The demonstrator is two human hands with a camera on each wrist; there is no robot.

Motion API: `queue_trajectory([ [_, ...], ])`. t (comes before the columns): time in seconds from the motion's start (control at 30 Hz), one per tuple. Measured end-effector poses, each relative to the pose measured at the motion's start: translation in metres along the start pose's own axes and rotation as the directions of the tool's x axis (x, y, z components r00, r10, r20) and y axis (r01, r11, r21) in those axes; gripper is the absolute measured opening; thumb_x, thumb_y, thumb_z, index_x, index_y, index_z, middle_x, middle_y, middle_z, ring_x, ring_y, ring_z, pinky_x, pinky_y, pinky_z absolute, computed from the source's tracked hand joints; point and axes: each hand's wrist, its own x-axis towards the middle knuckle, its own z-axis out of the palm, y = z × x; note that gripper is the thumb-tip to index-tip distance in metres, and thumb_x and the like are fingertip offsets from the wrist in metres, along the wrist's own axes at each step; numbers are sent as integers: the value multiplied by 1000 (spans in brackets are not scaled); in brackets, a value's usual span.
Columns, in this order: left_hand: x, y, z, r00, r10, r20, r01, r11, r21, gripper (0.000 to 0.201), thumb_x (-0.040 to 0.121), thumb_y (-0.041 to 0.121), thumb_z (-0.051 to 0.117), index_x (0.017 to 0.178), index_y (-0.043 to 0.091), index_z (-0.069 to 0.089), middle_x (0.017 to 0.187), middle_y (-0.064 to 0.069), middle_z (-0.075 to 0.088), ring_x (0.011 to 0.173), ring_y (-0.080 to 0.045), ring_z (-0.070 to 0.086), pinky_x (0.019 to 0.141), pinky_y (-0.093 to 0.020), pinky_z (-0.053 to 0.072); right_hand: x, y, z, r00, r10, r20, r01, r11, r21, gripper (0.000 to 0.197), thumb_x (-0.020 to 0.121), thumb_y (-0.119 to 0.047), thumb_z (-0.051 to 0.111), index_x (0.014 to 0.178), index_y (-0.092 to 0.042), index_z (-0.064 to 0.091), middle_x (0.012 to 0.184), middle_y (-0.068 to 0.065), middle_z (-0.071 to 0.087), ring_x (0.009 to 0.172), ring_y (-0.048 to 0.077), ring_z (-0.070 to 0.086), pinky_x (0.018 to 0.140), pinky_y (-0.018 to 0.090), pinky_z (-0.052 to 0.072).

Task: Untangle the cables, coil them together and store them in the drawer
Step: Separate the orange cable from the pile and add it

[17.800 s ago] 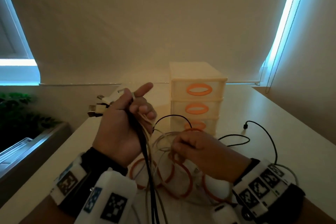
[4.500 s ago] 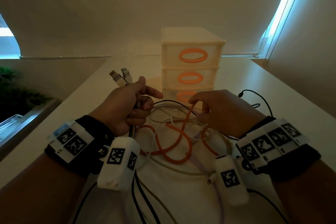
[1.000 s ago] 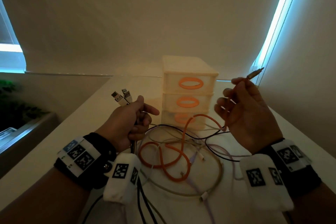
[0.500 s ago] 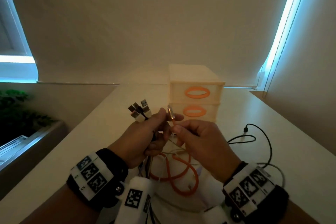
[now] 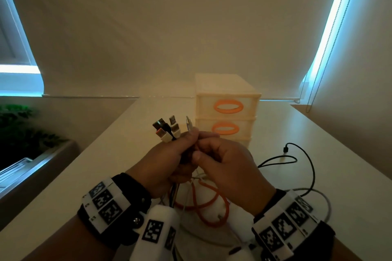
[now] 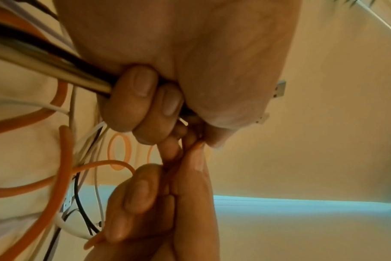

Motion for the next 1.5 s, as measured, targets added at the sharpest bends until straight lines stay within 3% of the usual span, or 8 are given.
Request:
queue_trajectory([
  [0.2, 3, 2, -5, 999, 23, -22, -26, 990, -141, 48, 102, 44, 43, 123, 10, 70, 69, 0, 26, 48, -10, 10, 41, -19, 12, 0, 17, -7, 991, 18, -132, -34, 992, -120, 14, 93, -30, 64, 81, -25, 70, 62, -10, 62, 58, 4, 56, 57, 18, 44],
  [0.33, 0, 2, 2, 1000, 17, 1, -17, 999, -49, 45, 100, 45, 45, 122, 15, 72, 69, -2, 17, 48, -10, 11, 42, -21, 12, -3, 10, 2, 990, -50, -129, 46, 998, -35, 13, 93, -22, 64, 83, -25, 70, 87, -24, 70, 59, 10, 59, 54, 25, 49],
  [0.47, 0, 3, 1, 999, 33, -37, -36, 996, -86, 48, 100, 46, 45, 118, 12, 73, 72, -5, 15, 47, -10, 12, 41, -20, 12, -4, 9, 2, 996, -33, -83, 32, 999, -8, 13, 95, -26, 62, 84, -26, 67, 73, 2, 69, 58, 19, 60, 56, 35, 54],
  [0.6, 4, 2, -3, 991, 86, -106, -105, 977, -185, 57, 103, 49, 39, 115, 4, 73, 69, -3, 33, 44, -9, 23, 43, -28, 15, -5, 11, 0, 999, 15, 43, -15, 1000, -13, 15, 98, -26, 59, 88, -19, 68, 62, -1, 57, 53, 3, 51, 50, 18, 45],
  [0.87, 12, 16, -21, 939, 130, -318, -302, 754, -583, 62, 108, 46, 29, 108, 3, 74, 117, -17, 73, 109, -32, 71, 95, -46, 56, -7, 20, -19, 946, 160, 281, -125, 983, -137, 22, 100, -26, 54, 87, -15, 66, 55, -16, 57, 49, -2, 52, 52, 12, 41],
  [1.1, 2, 23, -20, 971, 106, -217, -229, 684, -692, 53, 105, 41, 42, 81, 7, 75, 65, 3, 68, 55, -10, 68, 49, -24, 55, 2, 33, -45, 973, 181, 146, -132, 945, -299, 18, 97, -33, 58, 82, -25, 66, 62, -24, 59, 55, -4, 51, 54, 11, 38],
  [1.27, 1, 23, -30, 941, 228, 249, 0, 737, -676, 57, 111, 37, 25, 94, -1, 64, 67, -7, 64, 46, -13, 59, 44, -25, 45, 3, 33, -53, 998, 61, 32, -48, 948, -315, 16, 95, -29, 63, 80, -36, 62, 72, -21, 64, 66, -1, 57, 62, 11, 44],
  [1.5, -3, 12, -4, 984, -47, 170, 81, 977, -198, 55, 100, 37, 42, 82, -4, 73, 55, -15, 64, 29, -16, 51, 30, -16, 21, 15, 9, -40, 978, -113, -177, 69, 969, -237, 5, 93, -20, 66, 94, -19, 71, 76, -14, 67, 73, -8, 63, 64, 5, 44],
])
